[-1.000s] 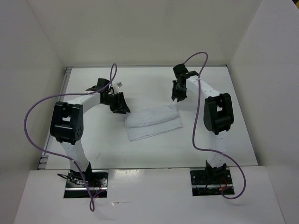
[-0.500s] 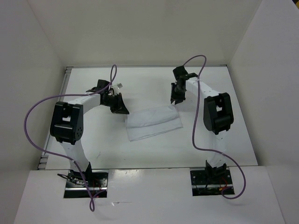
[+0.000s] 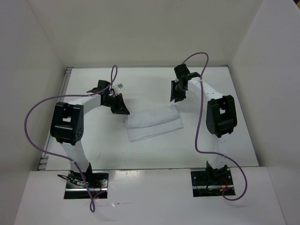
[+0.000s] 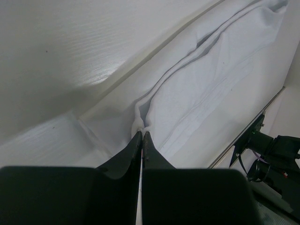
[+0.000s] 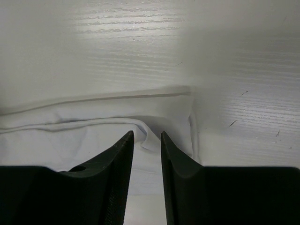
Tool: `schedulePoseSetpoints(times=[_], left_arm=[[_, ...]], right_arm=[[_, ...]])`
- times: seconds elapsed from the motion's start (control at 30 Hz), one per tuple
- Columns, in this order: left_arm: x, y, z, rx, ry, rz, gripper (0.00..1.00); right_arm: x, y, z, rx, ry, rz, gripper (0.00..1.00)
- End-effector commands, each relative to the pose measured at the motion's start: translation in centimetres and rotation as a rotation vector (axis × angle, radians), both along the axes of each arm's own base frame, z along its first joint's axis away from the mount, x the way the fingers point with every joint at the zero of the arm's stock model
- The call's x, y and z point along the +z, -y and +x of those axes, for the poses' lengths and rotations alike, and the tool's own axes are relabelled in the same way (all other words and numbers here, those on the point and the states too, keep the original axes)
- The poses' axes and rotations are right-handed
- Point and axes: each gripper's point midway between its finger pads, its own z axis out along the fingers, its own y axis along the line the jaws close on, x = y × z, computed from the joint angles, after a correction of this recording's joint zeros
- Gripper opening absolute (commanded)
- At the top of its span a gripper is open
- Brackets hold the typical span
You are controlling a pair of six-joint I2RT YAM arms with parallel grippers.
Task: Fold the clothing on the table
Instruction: Fold the skirt
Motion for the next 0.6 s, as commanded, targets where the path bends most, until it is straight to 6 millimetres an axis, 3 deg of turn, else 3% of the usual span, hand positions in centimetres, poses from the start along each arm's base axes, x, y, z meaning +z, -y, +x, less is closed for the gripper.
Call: schedulePoseSetpoints(times=[0.0,0.23,0.43,0.47,0.5,0.57], left_arm=[[0.7,0.5,-0.3,-0.015,0.014,-0.029,0.00],[0.7,0.5,-0.3,-0.015,0.014,-0.029,0.00],[0.7,0.5,-0.1,-0.015,0.014,-0.029,0.00],[0.8,0.6,0.2,-0.015,0.027,-0.031,0.00],[0.9,0.7,0.3,-0.020,0.035,-0.040,0.00],[1.5,1.0,0.6,-0.016,0.067,-0.040,0.00]], right_arm=[[2.9,-0.7,0.7,0.042,0.091,0.025,0.35],[0.3,-0.5,-1.1,0.078,0.020,0.011,0.35],[-0.2,-0.7,-1.3,0.106,0.007,0.020,0.34],[-0.6,-1.3,-1.6,0.130,-0.002,0.024,0.30],[-0.5,-1.4,-1.3,0.131,0.011,0.028,0.17],[-0.4,-1.5,-1.4,0.145,0.011,0.033,0.06]])
